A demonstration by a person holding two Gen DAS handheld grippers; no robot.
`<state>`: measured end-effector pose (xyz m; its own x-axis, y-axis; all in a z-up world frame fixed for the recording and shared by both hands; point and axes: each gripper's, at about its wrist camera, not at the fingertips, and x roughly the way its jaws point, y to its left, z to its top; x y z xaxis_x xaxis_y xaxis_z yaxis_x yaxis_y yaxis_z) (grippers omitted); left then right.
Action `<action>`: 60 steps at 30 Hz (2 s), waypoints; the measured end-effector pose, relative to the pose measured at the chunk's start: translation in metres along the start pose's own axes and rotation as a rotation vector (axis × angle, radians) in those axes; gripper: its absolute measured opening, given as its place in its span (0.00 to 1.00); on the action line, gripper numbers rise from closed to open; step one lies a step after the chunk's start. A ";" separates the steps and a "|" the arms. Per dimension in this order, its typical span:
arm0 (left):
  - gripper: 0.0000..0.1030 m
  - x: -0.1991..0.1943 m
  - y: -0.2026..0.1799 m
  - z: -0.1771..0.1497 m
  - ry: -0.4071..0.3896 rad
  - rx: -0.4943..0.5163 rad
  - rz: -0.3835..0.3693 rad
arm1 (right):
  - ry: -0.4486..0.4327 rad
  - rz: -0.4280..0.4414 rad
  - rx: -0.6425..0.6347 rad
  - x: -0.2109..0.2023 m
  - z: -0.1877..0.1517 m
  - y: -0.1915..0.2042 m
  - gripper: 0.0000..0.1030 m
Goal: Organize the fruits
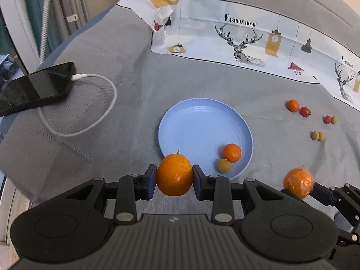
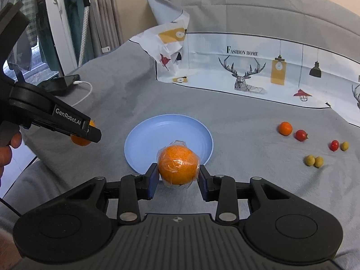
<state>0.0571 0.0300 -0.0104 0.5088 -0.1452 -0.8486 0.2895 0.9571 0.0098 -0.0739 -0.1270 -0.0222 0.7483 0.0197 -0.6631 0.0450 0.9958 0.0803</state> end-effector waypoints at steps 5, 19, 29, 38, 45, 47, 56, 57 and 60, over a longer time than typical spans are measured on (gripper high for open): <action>0.36 0.032 -0.004 0.015 0.020 0.013 -0.002 | 0.017 0.005 -0.005 0.031 0.011 -0.004 0.38; 0.36 0.116 -0.012 0.045 0.070 0.028 0.032 | 0.078 -0.017 -0.040 0.127 0.030 -0.015 0.38; 1.00 0.111 -0.011 0.050 -0.009 0.041 0.045 | 0.118 0.016 -0.100 0.164 0.040 -0.004 0.69; 1.00 0.034 -0.013 0.007 -0.026 0.046 0.050 | 0.109 -0.021 -0.056 0.088 0.029 -0.009 0.90; 1.00 -0.016 -0.010 -0.035 -0.005 -0.003 0.070 | 0.023 -0.068 0.048 0.003 0.010 -0.005 0.96; 1.00 -0.025 -0.012 -0.044 -0.006 0.000 0.084 | 0.001 -0.069 0.061 -0.016 0.003 -0.004 0.97; 1.00 -0.063 -0.027 -0.070 -0.065 0.038 0.110 | -0.067 -0.079 0.062 -0.068 -0.020 0.001 0.97; 1.00 -0.067 -0.029 -0.072 -0.074 0.044 0.112 | -0.075 -0.080 0.062 -0.071 -0.020 0.001 0.97; 1.00 -0.076 -0.032 -0.077 -0.091 0.052 0.113 | -0.103 -0.079 0.055 -0.081 -0.022 0.004 0.97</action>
<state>-0.0534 0.0299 0.0133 0.6116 -0.0614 -0.7888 0.2665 0.9547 0.1324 -0.1490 -0.1231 0.0155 0.8048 -0.0709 -0.5893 0.1408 0.9873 0.0735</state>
